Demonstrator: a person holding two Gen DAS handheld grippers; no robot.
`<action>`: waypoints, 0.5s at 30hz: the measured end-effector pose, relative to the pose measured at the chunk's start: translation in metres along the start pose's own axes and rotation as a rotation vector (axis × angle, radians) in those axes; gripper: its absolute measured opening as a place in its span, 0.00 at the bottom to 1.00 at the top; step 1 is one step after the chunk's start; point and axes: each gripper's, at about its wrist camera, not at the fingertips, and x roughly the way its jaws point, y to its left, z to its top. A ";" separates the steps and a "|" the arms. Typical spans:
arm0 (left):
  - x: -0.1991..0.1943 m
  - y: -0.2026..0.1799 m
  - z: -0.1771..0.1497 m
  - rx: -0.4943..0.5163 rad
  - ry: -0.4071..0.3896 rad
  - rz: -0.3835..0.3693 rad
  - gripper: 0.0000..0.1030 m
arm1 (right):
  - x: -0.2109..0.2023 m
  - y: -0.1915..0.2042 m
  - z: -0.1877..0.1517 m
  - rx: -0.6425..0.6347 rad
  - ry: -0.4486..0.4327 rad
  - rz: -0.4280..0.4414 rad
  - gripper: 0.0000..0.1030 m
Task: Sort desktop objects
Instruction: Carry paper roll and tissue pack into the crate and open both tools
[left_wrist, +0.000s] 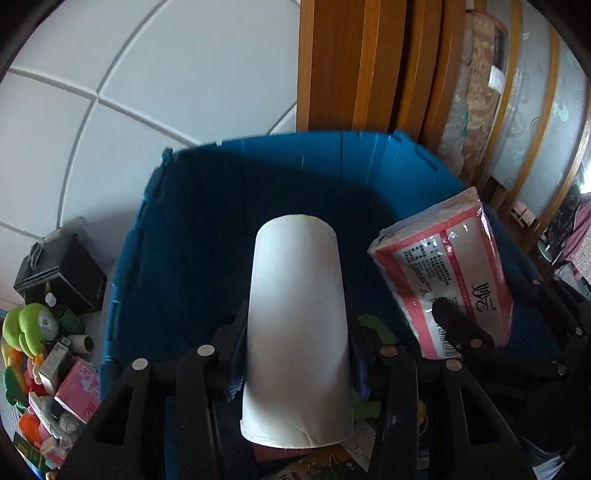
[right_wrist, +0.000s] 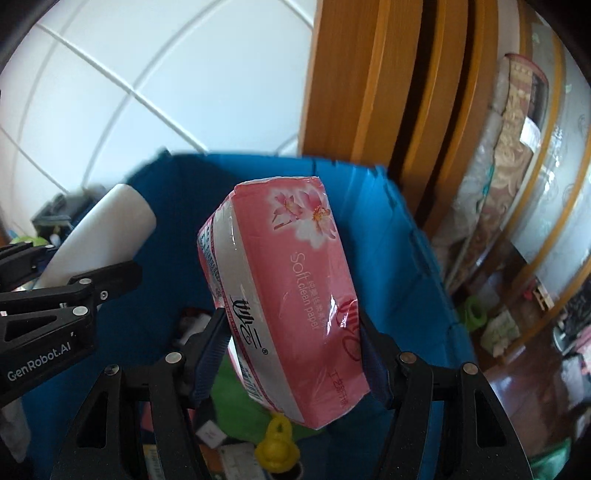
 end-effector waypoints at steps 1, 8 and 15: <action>0.013 0.002 -0.004 -0.004 0.042 0.013 0.43 | 0.012 -0.001 -0.004 -0.001 0.029 0.000 0.64; 0.061 0.015 -0.032 -0.146 0.337 -0.079 0.43 | 0.058 -0.010 -0.030 0.014 0.251 -0.002 0.64; 0.066 0.009 -0.044 -0.137 0.374 -0.009 0.56 | 0.059 -0.005 -0.034 -0.030 0.257 0.006 0.67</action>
